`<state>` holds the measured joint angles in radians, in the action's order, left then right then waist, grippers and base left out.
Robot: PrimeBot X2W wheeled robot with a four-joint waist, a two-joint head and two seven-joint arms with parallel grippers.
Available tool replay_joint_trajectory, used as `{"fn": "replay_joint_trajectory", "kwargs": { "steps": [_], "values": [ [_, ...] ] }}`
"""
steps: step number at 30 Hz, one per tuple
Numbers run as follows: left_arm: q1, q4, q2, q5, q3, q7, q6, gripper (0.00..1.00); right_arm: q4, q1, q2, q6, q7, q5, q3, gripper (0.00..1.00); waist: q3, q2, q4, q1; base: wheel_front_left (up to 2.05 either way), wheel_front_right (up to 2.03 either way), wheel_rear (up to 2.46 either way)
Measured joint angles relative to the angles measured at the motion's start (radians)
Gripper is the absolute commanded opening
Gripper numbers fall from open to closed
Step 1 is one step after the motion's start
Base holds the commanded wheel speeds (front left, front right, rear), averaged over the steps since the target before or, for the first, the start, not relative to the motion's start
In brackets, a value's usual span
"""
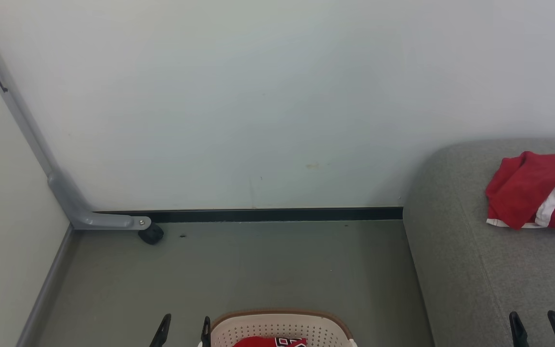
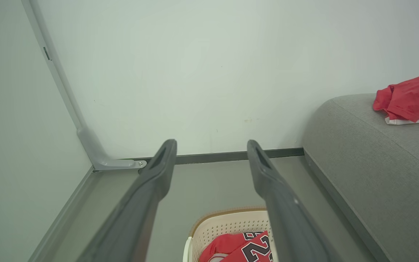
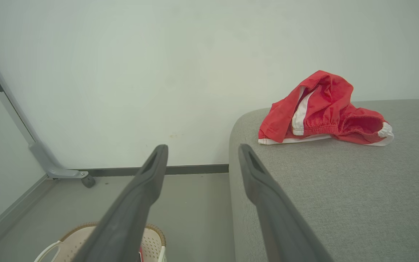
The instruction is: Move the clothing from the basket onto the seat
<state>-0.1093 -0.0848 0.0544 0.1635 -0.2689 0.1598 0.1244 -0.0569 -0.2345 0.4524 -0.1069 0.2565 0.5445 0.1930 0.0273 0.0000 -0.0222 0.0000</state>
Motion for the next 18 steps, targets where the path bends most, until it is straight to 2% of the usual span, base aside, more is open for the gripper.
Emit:
{"fn": "replay_joint_trajectory", "kwargs": {
  "steps": [13,18],
  "values": [
    [-0.001,0.002,0.0,0.001,-0.001,-0.001,0.0,1.0,-0.017,-0.008,-0.004,-0.005,0.0,-0.019,-0.019,1.0,-0.008,0.0,-0.002,0.0,0.0,0.0,0.0],
    [-0.001,-0.003,0.0,0.025,-0.035,-0.01,0.0,1.0,-0.041,-0.01,-0.003,-0.005,0.0,-0.019,-0.028,1.0,-0.024,0.0,-0.002,0.0,0.0,0.0,0.0]
  ]
}}
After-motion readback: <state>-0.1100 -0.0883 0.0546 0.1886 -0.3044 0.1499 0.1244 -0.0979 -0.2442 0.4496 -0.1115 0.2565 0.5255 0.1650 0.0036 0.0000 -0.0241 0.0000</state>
